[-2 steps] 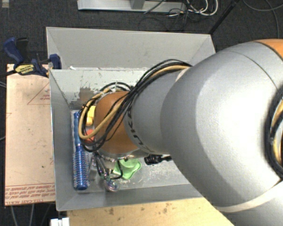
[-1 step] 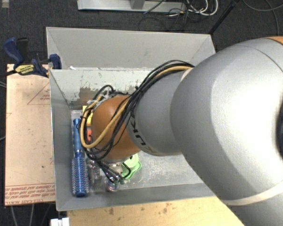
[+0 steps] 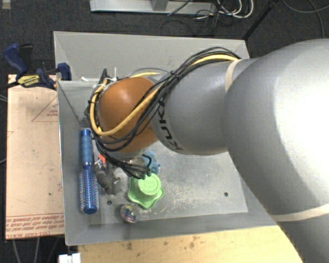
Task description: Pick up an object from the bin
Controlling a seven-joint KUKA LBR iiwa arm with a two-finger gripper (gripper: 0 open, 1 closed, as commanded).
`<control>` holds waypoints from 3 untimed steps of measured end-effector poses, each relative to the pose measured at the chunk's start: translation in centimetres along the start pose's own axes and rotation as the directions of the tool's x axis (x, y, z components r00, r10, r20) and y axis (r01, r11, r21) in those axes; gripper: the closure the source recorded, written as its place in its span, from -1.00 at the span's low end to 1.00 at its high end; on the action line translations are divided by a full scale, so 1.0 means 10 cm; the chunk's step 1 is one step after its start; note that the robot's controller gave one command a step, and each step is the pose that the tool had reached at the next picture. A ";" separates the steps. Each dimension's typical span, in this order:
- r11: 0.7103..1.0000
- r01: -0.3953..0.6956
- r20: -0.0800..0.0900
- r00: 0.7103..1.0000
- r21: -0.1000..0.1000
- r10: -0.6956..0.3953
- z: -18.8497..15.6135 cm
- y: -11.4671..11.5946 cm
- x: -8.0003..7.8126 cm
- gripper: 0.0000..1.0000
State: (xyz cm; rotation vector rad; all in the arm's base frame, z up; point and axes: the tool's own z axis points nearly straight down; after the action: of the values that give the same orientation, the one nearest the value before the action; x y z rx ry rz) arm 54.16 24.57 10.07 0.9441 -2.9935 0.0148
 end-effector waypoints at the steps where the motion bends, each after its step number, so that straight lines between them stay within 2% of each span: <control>1: 1.000 -0.002 -0.005 1.000 -0.001 0.002 0.01 0.00 0.01 -1.00; 2: 0.991 -0.134 -0.001 0.991 -0.005 0.134 0.19 0.12 0.45 -1.00; 3: 0.964 -0.266 0.012 0.964 -0.008 0.267 0.20 -0.34 0.90 -1.00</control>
Offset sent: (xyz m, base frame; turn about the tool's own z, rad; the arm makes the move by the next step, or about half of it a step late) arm 0.0000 0.0000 0.0000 0.0000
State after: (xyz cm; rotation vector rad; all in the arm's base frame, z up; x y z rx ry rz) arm 48.73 16.55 8.19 0.5349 -3.1045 -0.0006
